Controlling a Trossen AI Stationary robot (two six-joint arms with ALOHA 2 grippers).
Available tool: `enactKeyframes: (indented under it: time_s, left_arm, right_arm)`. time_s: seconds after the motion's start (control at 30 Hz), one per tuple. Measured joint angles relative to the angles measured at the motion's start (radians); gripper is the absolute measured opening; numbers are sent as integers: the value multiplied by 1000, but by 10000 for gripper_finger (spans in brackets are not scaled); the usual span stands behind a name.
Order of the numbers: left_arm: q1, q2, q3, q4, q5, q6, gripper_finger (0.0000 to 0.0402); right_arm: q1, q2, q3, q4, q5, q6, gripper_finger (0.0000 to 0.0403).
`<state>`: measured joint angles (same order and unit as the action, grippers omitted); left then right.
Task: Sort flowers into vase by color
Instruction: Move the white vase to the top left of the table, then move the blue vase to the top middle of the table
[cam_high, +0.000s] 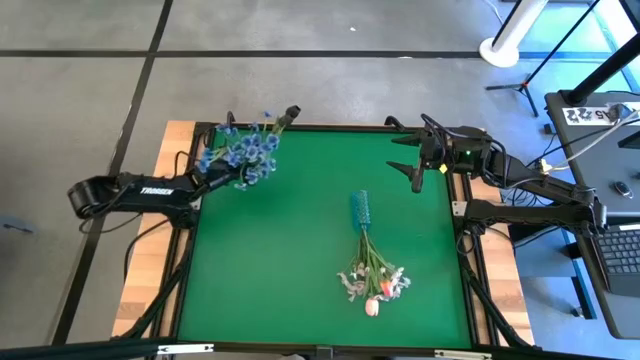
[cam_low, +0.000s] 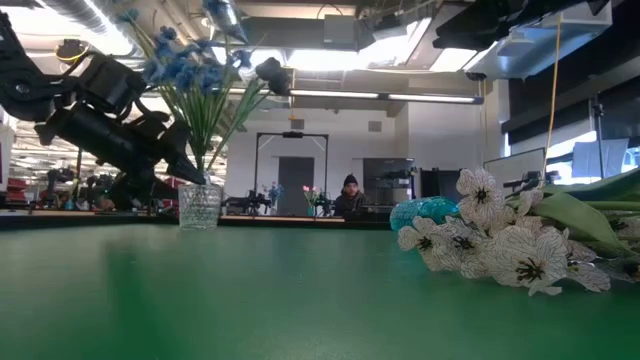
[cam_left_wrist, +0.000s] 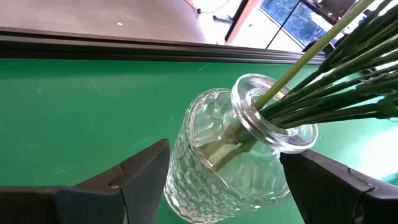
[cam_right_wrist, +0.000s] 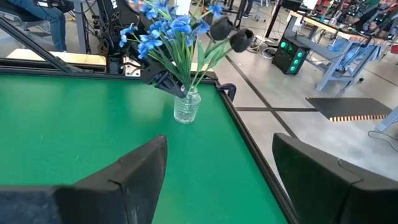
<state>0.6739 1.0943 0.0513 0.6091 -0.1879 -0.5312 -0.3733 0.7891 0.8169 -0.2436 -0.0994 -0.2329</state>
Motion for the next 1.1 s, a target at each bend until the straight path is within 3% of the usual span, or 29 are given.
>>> enactKeyframes:
  time_s: [0.23, 0.5, 0.73, 1.1]
  left_arm:
    - [0, -99, 0, -76, 25, -29, 299]
    - [0, -162, 0, -165, 60, -34, 333]
    - [0, -208, 0, -249, 42, 95, 347]
    - [0, -368, 2, -570, 6, 166, 345]
  right_arm:
    - [0, 0, 0, 1, 0, 0, 289]
    - [0, 0, 0, 3, 0, -6, 289]
    - [0, 0, 0, 2, 0, -7, 289]
    - [0, 0, 0, 1, 0, -10, 289]
